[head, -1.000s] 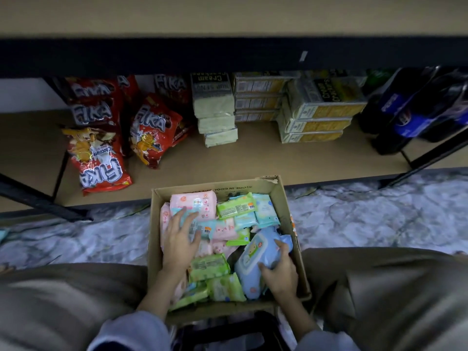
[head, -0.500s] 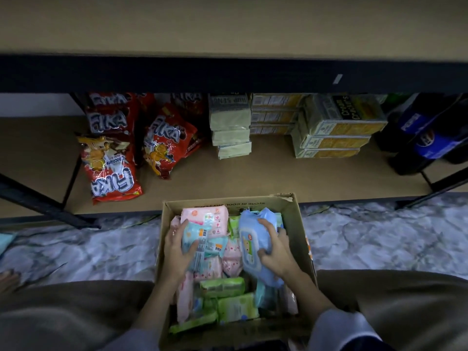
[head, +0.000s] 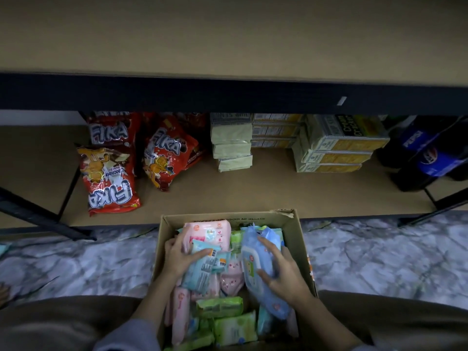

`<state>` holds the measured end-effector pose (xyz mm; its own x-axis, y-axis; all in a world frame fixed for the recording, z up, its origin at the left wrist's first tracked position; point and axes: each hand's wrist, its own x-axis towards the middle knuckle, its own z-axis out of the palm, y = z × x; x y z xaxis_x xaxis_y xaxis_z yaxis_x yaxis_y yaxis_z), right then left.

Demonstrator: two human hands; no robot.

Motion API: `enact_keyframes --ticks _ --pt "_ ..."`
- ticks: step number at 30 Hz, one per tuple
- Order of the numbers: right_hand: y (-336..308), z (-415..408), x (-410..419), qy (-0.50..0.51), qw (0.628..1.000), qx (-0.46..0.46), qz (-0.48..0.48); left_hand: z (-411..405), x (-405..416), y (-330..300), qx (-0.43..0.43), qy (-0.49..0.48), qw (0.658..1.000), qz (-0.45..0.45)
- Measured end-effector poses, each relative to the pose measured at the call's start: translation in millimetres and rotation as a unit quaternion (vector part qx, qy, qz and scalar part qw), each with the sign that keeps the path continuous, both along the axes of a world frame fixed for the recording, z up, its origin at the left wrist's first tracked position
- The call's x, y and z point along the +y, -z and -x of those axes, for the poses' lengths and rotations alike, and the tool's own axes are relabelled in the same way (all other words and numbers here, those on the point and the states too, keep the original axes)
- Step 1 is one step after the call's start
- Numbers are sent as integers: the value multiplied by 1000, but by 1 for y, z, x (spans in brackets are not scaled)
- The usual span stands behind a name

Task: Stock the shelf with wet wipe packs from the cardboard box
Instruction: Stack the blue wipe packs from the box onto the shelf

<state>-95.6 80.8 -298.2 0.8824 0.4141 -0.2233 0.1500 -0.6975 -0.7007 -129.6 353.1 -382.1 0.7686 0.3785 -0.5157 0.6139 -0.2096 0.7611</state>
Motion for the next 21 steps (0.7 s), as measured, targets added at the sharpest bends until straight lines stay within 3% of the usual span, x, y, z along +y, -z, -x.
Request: enact_keyframes --ticks 4,10,13,17,18,21 --pt "-23 -8 -13 -13 997 -62 -47 -1 -4 -11 18 30 999 6" --pt "-50 -34 -16 14 990 -73 -122 17 -33 -35 34 109 991 -69" --pt "-51 -41 -15 21 989 -74 -127 26 -54 -41 14 202 967 -152" --pt "-51 -43 -16 29 992 -57 -110 40 -78 -37 -15 302 940 -159" --pt "-51 -43 -16 28 993 -56 -103 41 -77 -40 -31 283 948 -144" --pt "-46 -42 -18 27 994 -45 -100 33 -57 -43 -110 54 989 -82"
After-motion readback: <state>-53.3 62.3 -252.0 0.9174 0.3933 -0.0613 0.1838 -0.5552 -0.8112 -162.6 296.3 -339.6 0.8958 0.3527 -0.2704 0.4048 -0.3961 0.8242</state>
